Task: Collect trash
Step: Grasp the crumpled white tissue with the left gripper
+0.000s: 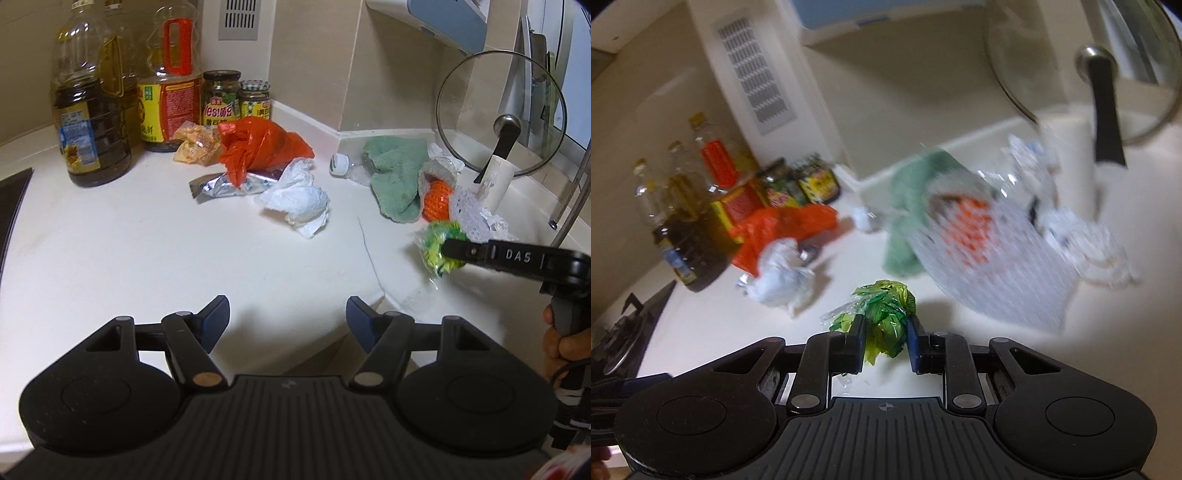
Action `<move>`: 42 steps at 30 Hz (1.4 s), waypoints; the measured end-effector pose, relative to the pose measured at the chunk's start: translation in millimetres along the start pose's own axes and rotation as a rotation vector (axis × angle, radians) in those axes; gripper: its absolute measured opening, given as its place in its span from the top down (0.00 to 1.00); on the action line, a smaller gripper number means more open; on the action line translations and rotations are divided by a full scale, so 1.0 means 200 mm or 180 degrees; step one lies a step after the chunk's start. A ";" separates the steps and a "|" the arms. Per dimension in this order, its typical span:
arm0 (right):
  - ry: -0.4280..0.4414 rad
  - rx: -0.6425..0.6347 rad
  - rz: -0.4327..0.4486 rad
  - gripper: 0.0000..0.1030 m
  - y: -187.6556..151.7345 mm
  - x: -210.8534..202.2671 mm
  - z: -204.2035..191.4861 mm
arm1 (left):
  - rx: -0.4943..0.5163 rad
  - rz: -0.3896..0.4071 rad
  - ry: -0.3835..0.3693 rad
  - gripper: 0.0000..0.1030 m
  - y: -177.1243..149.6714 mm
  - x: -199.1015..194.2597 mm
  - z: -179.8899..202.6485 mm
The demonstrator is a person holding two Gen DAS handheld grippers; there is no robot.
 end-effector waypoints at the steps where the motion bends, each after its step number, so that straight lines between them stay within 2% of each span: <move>1: 0.0031 -0.0037 0.0033 0.77 0.02 0.00 -0.02 | 0.0022 0.0017 0.0013 0.34 0.02 0.01 0.00; 5: 0.0077 -0.0136 0.0122 0.77 0.10 0.03 -0.08 | 0.0151 0.0140 0.0030 0.34 0.11 0.07 0.03; 13: 0.0085 -0.0168 0.0165 0.77 0.20 0.09 -0.07 | 0.0301 0.0246 -0.0008 0.34 0.31 0.29 0.05; 21: 0.0031 -0.0150 0.0100 0.77 0.21 0.13 -0.01 | 0.0429 0.0157 0.0025 0.34 0.39 0.50 0.03; 28: -0.0008 -0.0113 0.0046 0.77 0.21 0.16 0.03 | 0.0621 0.0048 0.0027 0.35 0.39 0.61 0.05; 32: -0.0008 -0.0111 0.0021 0.77 0.20 0.17 0.03 | 0.0624 -0.0008 -0.0006 0.60 0.38 0.64 0.05; 33: -0.0011 -0.0114 0.0014 0.77 0.20 0.18 0.03 | 0.0622 -0.0017 -0.0022 0.64 0.38 0.64 0.05; 36: -0.0006 -0.0122 0.0001 0.77 0.19 0.18 0.02 | 0.0630 0.0004 -0.0029 0.71 0.38 0.62 0.05; 42: 0.0006 -0.0140 0.0010 0.77 0.19 0.18 0.00 | 0.0568 0.0120 -0.0086 0.72 0.39 0.51 0.02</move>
Point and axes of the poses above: each gripper's, at about its wrist camera, not at the fingertips, and x roughly the way its jaws point, z to its right, y to its top, the point moved 9 cm from there along x, roughly the way its jaws point, and after that the axes turned 5 degrees about x, right-handed, at the moved point
